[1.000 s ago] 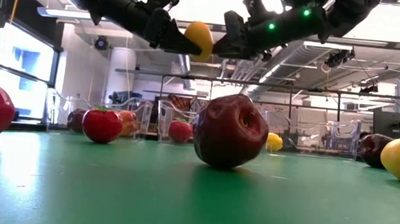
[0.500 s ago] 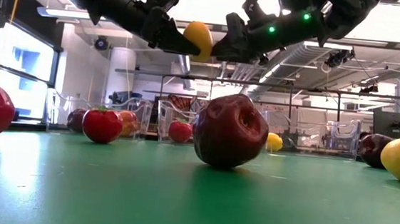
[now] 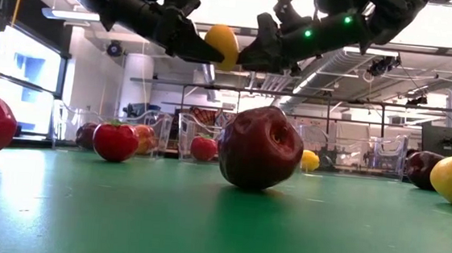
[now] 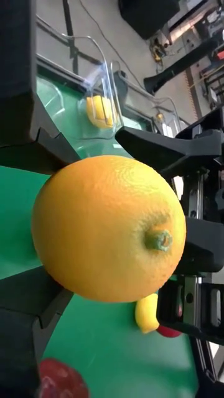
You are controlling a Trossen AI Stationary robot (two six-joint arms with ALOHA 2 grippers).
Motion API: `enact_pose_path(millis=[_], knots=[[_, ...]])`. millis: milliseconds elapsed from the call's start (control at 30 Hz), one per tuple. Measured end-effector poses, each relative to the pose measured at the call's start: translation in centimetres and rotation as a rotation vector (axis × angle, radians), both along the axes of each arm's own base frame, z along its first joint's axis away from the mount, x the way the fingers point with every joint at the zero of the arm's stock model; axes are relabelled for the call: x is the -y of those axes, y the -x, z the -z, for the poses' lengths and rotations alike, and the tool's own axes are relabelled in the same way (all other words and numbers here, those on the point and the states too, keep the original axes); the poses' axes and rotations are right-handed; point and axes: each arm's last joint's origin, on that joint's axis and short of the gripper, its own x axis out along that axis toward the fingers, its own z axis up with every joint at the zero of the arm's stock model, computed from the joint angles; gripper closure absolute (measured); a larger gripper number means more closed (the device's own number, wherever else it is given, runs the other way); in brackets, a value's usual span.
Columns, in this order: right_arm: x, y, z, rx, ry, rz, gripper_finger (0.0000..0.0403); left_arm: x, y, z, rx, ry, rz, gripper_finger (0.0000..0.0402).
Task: Sort produce into baskets
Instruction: Put the bottom left lemon into the right transparent bin
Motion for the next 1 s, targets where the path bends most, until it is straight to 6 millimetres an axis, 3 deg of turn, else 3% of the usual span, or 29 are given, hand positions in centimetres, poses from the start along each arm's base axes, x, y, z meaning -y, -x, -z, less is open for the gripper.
enact_pose_path(millis=[367,600,1000], knots=[[-0.5,0.7,-0.9,-0.011,0.0,0.005,0.0209,-0.2,0.1,0.2,-0.034,-0.006,-0.04,0.0206],[-1.4,0.6,-1.0,-0.024,0.018,-0.053,0.021,-0.5,0.4,0.9,-0.116,-0.048,-0.16,0.0206],[-1.4,0.5,-1.0,-0.027,0.035,-0.08,0.021,0.2,0.2,0.9,-0.121,-0.073,-0.125,0.0206]])
